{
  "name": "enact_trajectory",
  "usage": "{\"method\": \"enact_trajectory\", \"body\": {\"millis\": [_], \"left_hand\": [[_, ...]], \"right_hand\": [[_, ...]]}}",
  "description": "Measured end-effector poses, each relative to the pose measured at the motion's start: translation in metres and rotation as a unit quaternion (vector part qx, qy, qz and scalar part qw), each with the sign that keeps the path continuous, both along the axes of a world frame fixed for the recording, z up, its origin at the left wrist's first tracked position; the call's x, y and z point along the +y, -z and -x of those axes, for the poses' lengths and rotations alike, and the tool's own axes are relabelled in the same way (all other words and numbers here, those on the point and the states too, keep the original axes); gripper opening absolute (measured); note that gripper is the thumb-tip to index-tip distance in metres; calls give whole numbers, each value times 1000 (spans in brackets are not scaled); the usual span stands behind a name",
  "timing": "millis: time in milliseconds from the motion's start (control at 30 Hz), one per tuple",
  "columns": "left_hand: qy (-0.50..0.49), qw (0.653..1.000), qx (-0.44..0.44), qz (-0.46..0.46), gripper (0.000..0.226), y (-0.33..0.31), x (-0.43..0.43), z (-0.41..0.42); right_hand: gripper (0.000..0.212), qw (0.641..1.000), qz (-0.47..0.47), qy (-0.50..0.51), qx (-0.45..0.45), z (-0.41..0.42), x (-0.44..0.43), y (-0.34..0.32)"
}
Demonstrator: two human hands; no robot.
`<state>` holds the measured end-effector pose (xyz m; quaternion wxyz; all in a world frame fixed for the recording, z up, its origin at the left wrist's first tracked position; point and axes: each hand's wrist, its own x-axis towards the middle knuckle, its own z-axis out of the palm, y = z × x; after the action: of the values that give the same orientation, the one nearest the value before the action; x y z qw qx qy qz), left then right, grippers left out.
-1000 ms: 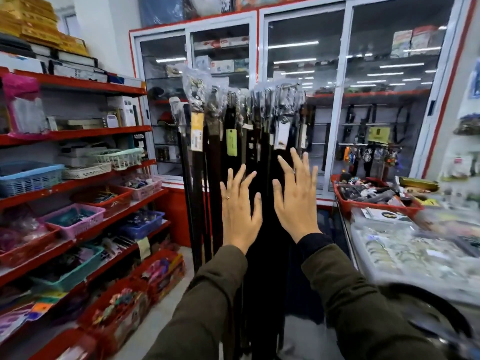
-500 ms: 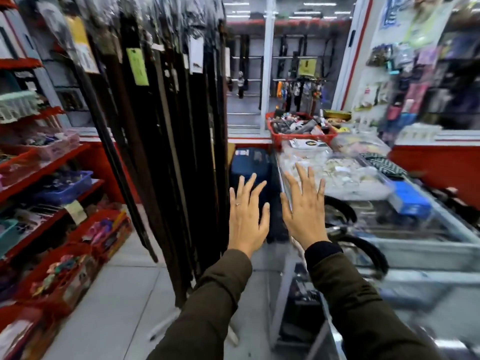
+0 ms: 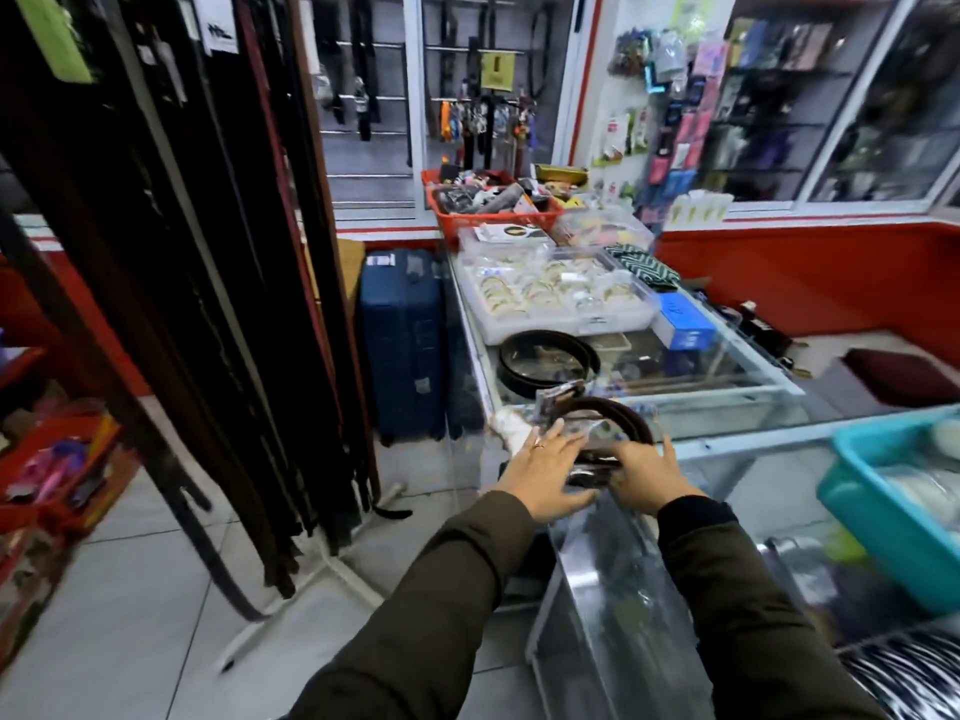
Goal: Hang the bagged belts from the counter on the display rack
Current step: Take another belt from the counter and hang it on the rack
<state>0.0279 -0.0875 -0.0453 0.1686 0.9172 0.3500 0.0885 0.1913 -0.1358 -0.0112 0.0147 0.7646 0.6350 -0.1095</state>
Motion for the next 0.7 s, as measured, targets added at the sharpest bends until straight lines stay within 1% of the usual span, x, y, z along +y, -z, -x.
{"method": "enact_trajectory", "body": {"millis": [67, 100, 200, 267, 300, 367, 433, 500, 533, 633, 700], "left_hand": [[-1, 999, 47, -17, 69, 2, 0, -10], [-7, 998, 57, -30, 63, 3, 0, -13], [-17, 995, 60, -74, 48, 4, 1, -15], [-5, 997, 49, -66, 41, 1, 2, -11], [2, 998, 35, -53, 38, -2, 2, -7], [16, 1000, 1, -23, 34, -7, 3, 5], [17, 1000, -25, 0, 33, -15, 3, 21], [6, 998, -55, -4, 33, -25, 3, 39], [1, 997, -75, -11, 34, -29, 4, 50], [-41, 986, -159, 2, 37, -37, 6, 81], [-88, 969, -229, 17, 42, -42, 6, 101]], "right_hand": [[47, 1000, -3, -5, 14, -3, -4, 4], [43, 1000, -17, -9, 16, -3, -6, 5], [26, 998, -56, -17, 26, -5, -6, 8], [17, 996, -47, -24, 70, -6, -5, 5], [13, 995, -30, -29, 92, -4, -5, 2], [8, 993, -15, -52, 109, 1, -5, -5], [10, 992, -27, -63, 110, 10, -3, -14], [17, 988, -41, -62, 135, 21, 0, -21], [17, 985, -48, -65, 152, 27, 3, -25], [15, 970, -65, -93, 214, 47, 13, -37], [14, 954, -74, -110, 269, 64, 20, -45]]}}
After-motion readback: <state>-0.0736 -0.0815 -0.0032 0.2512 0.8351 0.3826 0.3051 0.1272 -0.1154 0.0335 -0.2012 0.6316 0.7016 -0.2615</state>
